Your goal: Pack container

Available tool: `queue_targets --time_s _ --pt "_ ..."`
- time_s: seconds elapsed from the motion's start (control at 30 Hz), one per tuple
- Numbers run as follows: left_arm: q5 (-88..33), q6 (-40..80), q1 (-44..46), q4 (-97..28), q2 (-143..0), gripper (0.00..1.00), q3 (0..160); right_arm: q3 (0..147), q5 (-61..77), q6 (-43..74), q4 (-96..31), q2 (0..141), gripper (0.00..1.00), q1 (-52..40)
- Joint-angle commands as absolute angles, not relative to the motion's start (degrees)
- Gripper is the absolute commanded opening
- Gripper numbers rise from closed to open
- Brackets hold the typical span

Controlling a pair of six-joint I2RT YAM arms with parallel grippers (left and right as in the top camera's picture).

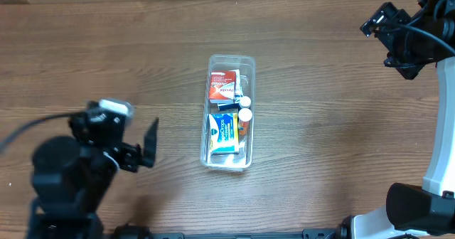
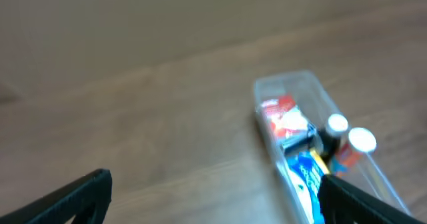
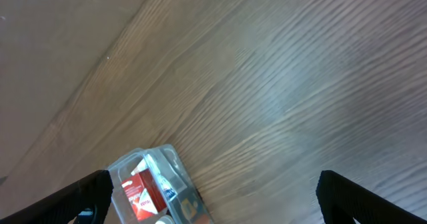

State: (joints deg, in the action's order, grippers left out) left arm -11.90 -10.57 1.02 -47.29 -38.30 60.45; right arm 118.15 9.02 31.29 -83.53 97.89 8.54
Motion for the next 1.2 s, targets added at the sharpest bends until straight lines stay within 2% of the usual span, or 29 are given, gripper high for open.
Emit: queue_targets --time_s 0.0,0.17,0.5,1.07,1.17 --pt "-20.12 -13.04 0.16 -35.51 -28.14 1.00 42.26 118.39 9.08 31.11 -83.24 97.51 1.00 8.64" --pt "-22.57 -12.62 -0.03 -23.86 -13.04 1.00 20.75 118.39 9.08 31.11 -83.24 97.51 1.00 8.64" --pt "-22.52 -12.67 -0.03 -23.64 -0.82 1.00 6.76 118.39 9.08 31.11 -83.24 97.51 1.00 8.64" --pt "-22.09 -12.69 0.01 -20.78 -0.67 1.00 6.28 118.39 9.08 31.11 -83.18 97.49 1.00 8.67" --pt "-22.09 -12.69 0.01 -20.78 -0.67 1.00 6.28 118.39 6.90 31.09 -83.57 93.03 1.00 8.16"
